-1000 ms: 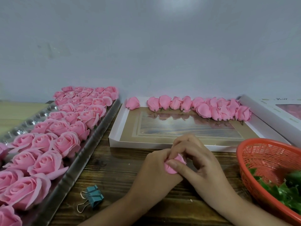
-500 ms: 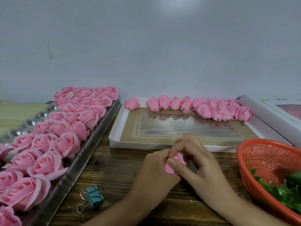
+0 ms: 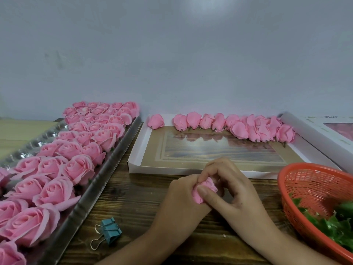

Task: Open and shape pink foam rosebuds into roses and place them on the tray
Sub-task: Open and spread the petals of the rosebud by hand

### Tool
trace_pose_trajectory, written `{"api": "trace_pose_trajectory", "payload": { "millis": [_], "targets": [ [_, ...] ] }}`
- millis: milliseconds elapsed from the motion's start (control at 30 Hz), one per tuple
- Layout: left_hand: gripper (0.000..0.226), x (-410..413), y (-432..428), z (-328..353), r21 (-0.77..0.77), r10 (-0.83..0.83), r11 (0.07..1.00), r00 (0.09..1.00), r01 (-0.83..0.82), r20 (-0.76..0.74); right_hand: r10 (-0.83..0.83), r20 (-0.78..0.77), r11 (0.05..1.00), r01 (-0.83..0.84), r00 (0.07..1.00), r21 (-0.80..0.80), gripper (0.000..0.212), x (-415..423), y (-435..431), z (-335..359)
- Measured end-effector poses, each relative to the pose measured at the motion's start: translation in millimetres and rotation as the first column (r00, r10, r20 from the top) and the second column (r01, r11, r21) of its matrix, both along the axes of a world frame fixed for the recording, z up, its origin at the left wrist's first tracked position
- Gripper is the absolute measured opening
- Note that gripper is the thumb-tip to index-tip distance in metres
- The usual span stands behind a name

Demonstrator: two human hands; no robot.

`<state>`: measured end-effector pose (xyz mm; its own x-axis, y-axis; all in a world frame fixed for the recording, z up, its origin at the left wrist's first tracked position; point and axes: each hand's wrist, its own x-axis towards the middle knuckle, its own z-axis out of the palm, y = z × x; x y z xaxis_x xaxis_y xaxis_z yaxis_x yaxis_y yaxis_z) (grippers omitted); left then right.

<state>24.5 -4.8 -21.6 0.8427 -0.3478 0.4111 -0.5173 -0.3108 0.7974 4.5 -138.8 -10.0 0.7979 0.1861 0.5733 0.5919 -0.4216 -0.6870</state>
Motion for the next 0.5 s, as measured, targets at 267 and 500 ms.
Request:
{"api": "trace_pose_trajectory", "payload": {
  "millis": [267,500],
  "targets": [
    [0.021,2.0,4.5,3.4,-0.097,-0.13,0.988,0.985,0.12,-0.11,0.061,0.001,0.998,-0.061,0.998,0.017,0.01,0.2,-3.1,-1.3],
    [0.025,1.5,0.4,-0.6,0.001,-0.028,1.0,0.999,0.028,-0.035,0.037,-0.002,0.999,-0.037,0.999,0.018,0.009,-0.7,-1.3,1.0]
  ]
}}
